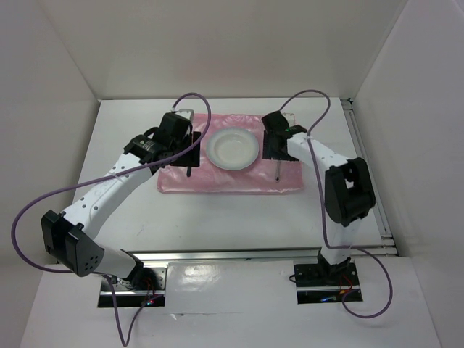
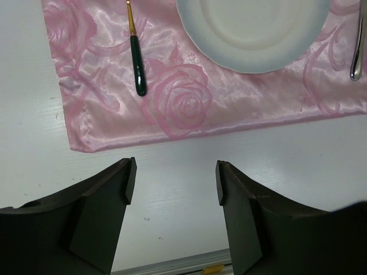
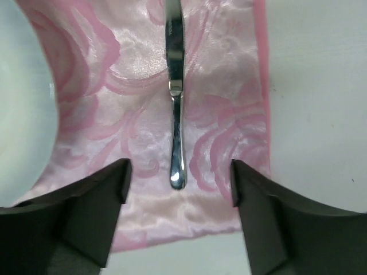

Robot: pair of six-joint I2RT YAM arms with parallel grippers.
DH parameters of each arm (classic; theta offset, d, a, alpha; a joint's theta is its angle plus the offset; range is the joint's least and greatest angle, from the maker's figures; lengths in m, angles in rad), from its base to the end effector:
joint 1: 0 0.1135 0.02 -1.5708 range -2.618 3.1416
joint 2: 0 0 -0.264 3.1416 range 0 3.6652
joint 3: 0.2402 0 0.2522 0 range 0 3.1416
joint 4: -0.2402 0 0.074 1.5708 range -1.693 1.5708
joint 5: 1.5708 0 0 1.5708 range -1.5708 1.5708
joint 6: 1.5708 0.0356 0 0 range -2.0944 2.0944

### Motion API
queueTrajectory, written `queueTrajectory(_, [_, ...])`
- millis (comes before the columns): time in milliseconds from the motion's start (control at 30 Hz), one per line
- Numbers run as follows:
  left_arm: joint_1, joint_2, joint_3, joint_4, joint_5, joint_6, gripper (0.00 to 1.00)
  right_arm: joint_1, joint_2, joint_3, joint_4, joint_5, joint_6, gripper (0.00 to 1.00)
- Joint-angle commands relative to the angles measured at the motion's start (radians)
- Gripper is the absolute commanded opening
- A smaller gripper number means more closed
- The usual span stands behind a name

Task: Set the dinner table for one person

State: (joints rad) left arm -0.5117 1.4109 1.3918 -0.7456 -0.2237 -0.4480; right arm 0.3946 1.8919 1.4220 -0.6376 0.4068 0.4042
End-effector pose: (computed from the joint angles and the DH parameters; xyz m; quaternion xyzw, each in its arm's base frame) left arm 0.2676 -0.1412 0.3542 -0.0146 0.9151 -0.0889 0.3932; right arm 0.3715 0.1395 0.2111 0.0510 0.9530 -0.0937 0.2836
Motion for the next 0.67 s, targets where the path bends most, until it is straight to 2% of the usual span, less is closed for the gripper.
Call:
queueTrajectory(0, [0.006,-0.016,0.042,0.022,-0.019,-0.001,0.75,-0.014,-0.189,-0.031,0.019,0.053,0.033,0.84])
queueTrajectory(67, [0.006,-0.016,0.068,0.022,-0.019,-0.001,0.75,-0.039,-0.273,-0.049,-0.006,0.072,0.076,0.99])
queueTrajectory(100, [0.015,-0.016,0.069,0.022,-0.019,-0.001,0.75,-0.057,-0.299,-0.049,-0.028,0.084,0.109,1.00])
queueTrajectory(167, [0.015,-0.006,0.096,0.022,-0.019,-0.024,0.75,-0.108,-0.384,-0.061,-0.082,0.073,0.194,1.00])
queueTrajectory(300, [0.025,0.005,0.119,0.022,0.006,-0.035,0.75,-0.288,-0.526,-0.152,-0.071,0.052,0.231,1.00])
queueTrajectory(367, [0.025,0.005,0.147,0.022,0.017,-0.035,0.75,-0.338,-0.566,-0.152,-0.112,0.041,0.254,1.00])
queueTrajectory(467, [0.035,0.014,0.161,0.022,0.017,-0.055,0.75,-0.364,-0.602,-0.172,-0.158,0.092,0.324,1.00])
queueTrajectory(633, [0.035,0.005,0.170,0.022,0.020,-0.055,0.75,-0.364,-0.703,-0.232,-0.108,0.078,0.269,1.00])
